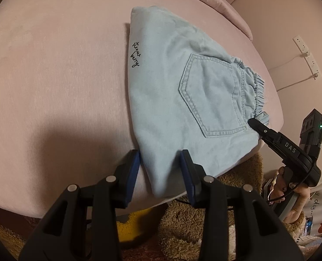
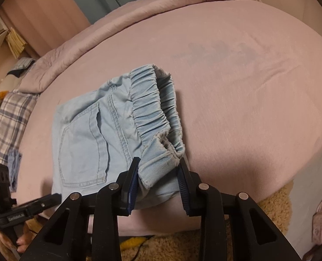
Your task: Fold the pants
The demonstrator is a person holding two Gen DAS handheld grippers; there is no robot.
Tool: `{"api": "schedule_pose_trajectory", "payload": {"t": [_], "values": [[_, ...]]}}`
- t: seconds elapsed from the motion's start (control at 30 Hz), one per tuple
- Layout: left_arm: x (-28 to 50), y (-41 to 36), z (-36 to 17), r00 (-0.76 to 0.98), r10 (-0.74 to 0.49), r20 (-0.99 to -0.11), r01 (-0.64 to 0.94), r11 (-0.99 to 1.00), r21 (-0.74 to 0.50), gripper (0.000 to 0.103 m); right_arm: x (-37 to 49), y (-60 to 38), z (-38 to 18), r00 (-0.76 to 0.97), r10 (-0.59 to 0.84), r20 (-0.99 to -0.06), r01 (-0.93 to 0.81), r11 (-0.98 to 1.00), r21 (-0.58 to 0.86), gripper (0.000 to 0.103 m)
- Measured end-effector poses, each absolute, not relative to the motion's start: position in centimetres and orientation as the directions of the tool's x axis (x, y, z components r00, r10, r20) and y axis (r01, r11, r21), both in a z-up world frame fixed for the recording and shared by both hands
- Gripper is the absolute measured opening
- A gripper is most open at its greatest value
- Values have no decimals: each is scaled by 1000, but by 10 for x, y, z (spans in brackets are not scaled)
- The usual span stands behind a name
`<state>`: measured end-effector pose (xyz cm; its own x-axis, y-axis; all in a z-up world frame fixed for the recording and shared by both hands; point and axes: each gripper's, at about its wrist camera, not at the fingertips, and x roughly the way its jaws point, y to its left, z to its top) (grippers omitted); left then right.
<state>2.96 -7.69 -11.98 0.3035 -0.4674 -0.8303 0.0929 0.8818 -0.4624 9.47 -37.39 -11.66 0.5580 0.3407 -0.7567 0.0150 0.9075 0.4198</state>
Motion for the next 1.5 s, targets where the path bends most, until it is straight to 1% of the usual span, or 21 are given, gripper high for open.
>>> {"api": "schedule_pose_trajectory", "payload": {"t": [0.33, 0.53, 0.67, 0.77, 0.83, 0.9, 0.97, 1.03, 1.07, 1.1, 1.13, 1.2, 1.23, 1.3, 1.4, 1.43, 1.5], "values": [[25, -88, -117, 305, -449, -840, 96, 892, -442, 41, 95, -375, -119, 556, 345, -757, 12, 907, 422, 32], [23, -89, -115, 301, -447, -842, 96, 893, -440, 45, 93, -376, -118, 558, 336, -759, 15, 910, 414, 32], [22, -92, -113, 301, -446, -843, 109, 894, -434, 53, 93, -372, -117, 557, 328, -763, 20, 913, 407, 32], [22, -94, -110, 302, -439, -846, 118, 898, -424, 55, 94, -373, -117, 558, 324, -764, 19, 915, 403, 32], [22, -93, -106, 319, -435, -842, 121, 900, -419, 61, 94, -372, -117, 558, 319, -766, 20, 917, 397, 32], [22, -93, -99, 347, -436, -830, 124, 899, -421, 71, 94, -371, -116, 558, 317, -767, 23, 918, 396, 33], [22, -92, -94, 366, -434, -823, 125, 900, -418, 73, 93, -371, -116, 559, 317, -766, 28, 916, 399, 34], [23, -90, -88, 391, -424, -817, 123, 904, -409, 78, 92, -371, -115, 559, 318, -765, 34, 914, 405, 35], [23, -89, -87, 400, -421, -814, 123, 905, -407, 82, 90, -371, -115, 559, 317, -766, 36, 914, 405, 37], [23, -88, -84, 417, -417, -808, 123, 906, -404, 84, 90, -371, -113, 559, 311, -768, 40, 916, 399, 40], [23, -88, -81, 427, -414, -804, 124, 907, -402, 84, 89, -371, -112, 559, 294, -775, 47, 922, 383, 44], [23, -90, -75, 446, -409, -796, 129, 909, -395, 84, 87, -372, -108, 564, 264, -782, 61, 931, 359, 55], [23, -91, -73, 453, -407, -793, 131, 910, -393, 85, 87, -373, -107, 568, 258, -781, 64, 933, 354, 57], [22, -91, -69, 471, -399, -787, 136, 914, -382, 90, 84, -377, -102, 574, 255, -778, 66, 933, 355, 72], [26, -94, -66, 494, -388, -778, 135, 918, -372, 97, 81, -383, -89, 604, 265, -751, 50, 928, 368, 83], [28, -95, -66, 500, -385, -776, 134, 919, -370, 97, 81, -384, -84, 616, 268, -741, 42, 928, 371, 85], [33, -96, -69, 500, -379, -778, 128, 922, -366, 97, 81, -388, -76, 640, 280, -716, 21, 925, 380, 92]]}}
